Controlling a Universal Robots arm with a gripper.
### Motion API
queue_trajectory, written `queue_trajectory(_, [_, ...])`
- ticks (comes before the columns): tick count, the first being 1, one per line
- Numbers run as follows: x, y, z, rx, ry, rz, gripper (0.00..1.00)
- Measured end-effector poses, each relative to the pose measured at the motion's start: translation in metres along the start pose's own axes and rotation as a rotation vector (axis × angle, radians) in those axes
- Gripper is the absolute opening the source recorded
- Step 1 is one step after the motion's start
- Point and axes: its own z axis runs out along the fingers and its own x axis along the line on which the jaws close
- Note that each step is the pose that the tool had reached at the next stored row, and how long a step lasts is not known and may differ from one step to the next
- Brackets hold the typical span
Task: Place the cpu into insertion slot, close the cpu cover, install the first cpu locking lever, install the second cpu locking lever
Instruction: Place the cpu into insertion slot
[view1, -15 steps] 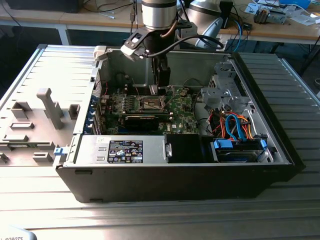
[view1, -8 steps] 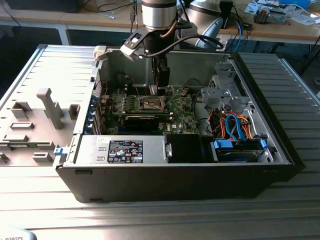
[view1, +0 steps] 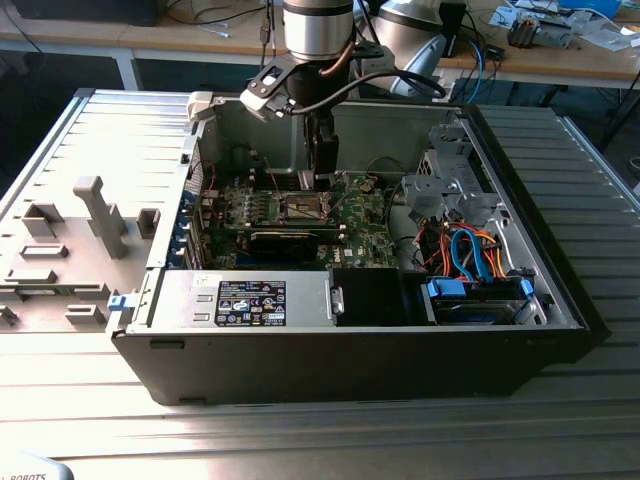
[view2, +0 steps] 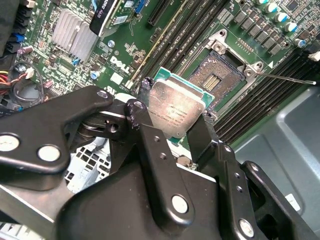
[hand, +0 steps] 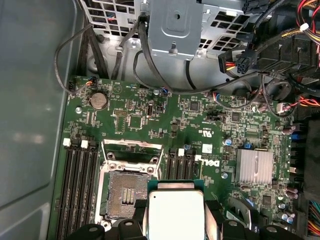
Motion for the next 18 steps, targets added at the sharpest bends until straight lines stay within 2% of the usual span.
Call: queue_trajectory(18, [0.0002,-0.0006,0.0010,0.0043,-0.0045,0.033,0.54])
